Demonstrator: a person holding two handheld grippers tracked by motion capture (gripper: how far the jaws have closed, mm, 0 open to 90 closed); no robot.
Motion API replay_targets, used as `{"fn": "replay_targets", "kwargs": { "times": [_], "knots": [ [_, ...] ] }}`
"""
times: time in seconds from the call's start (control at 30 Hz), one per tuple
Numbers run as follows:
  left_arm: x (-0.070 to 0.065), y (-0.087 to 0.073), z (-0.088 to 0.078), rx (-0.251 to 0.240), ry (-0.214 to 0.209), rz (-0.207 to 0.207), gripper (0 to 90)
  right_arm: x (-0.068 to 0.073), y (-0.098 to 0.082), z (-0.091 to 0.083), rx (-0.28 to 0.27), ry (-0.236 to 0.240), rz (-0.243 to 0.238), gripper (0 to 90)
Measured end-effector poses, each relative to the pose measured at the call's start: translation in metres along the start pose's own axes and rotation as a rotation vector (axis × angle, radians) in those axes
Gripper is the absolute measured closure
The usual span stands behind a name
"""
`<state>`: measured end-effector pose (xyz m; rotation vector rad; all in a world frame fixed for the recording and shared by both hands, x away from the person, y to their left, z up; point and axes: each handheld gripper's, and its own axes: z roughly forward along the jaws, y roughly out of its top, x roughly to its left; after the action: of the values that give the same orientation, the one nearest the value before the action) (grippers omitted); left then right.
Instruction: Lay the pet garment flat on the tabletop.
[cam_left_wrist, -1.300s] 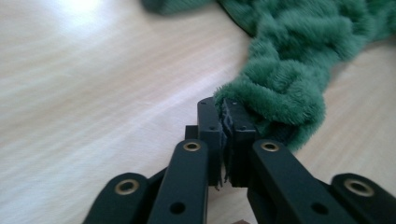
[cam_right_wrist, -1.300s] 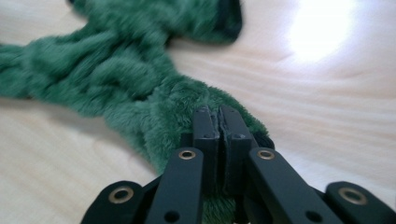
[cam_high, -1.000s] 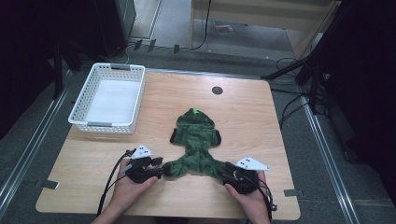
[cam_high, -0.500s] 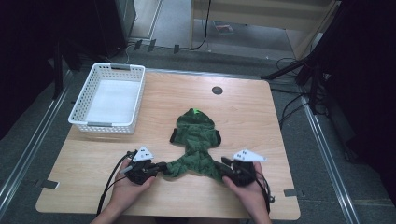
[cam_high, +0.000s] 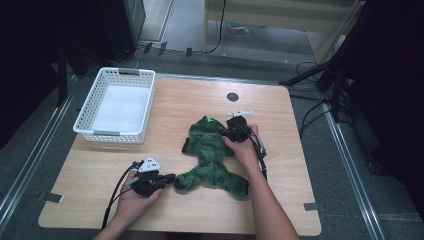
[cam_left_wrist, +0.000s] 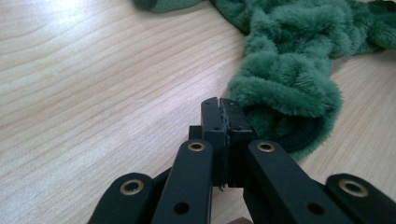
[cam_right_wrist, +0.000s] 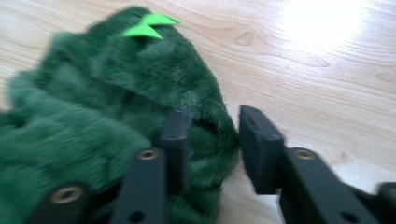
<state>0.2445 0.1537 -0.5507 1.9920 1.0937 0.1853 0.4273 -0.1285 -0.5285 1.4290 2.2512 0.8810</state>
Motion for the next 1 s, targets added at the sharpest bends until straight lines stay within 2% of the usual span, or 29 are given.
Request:
{"fn": "replay_targets", "kwargs": {
  "times": [0.07,0.13,0.2,0.27,0.37,0.4,0.43,0.5,0.57,0.7,0.77,0.83,0.93,1.0],
  "knots": [
    [0.001,0.001,-0.002,-0.001,0.001,-0.001,90.0,-0.002,0.000,0.004,-0.005,-0.008,0.004,81.0],
    [0.005,0.002,-0.005,-0.014,0.009,-0.011,90.0,-0.008,0.000,0.005,-0.027,0.015,0.064,84.8],
    [0.010,0.003,-0.009,-0.029,0.007,-0.034,90.0,-0.015,-0.001,0.006,-0.042,0.012,0.116,86.2],
    [0.013,0.004,-0.011,-0.030,0.004,-0.049,90.0,-0.019,-0.002,0.006,-0.046,0.029,0.134,86.1],
    [0.015,0.005,-0.013,-0.047,0.001,-0.076,90.0,-0.022,-0.003,0.004,-0.045,0.015,0.131,84.7],
    [0.015,0.005,-0.013,-0.047,0.001,-0.076,86.8,-0.023,-0.003,0.003,-0.052,0.019,0.136,83.9],
    [0.012,0.006,-0.014,-0.080,-0.008,-0.093,78.1,-0.025,-0.003,0.002,-0.055,0.024,0.140,83.1],
    [0.009,0.007,-0.013,-0.105,-0.055,-0.096,67.8,-0.029,-0.004,0.000,-0.070,0.031,0.152,79.7],
    [0.003,0.008,-0.011,-0.111,-0.086,-0.090,58.2,-0.034,-0.006,-0.003,-0.082,0.043,0.184,73.6],
    [-0.006,0.010,-0.007,-0.116,-0.110,-0.082,43.9,-0.037,-0.012,-0.015,-0.125,0.073,0.222,63.8],
    [-0.011,0.009,-0.004,-0.105,-0.110,-0.071,40.3,-0.032,-0.017,-0.027,-0.148,0.102,0.206,60.2],
    [-0.015,0.008,0.001,-0.082,-0.092,-0.049,40.3,-0.024,-0.027,-0.041,-0.163,0.096,0.151,56.2],
    [-0.020,0.006,0.008,-0.037,-0.044,-0.017,48.8,-0.019,-0.040,-0.055,-0.164,0.102,0.126,53.7],
    [-0.022,0.005,0.009,-0.031,-0.021,-0.004,51.5,-0.020,-0.049,-0.065,-0.176,0.096,0.114,52.4]
  ]
}}
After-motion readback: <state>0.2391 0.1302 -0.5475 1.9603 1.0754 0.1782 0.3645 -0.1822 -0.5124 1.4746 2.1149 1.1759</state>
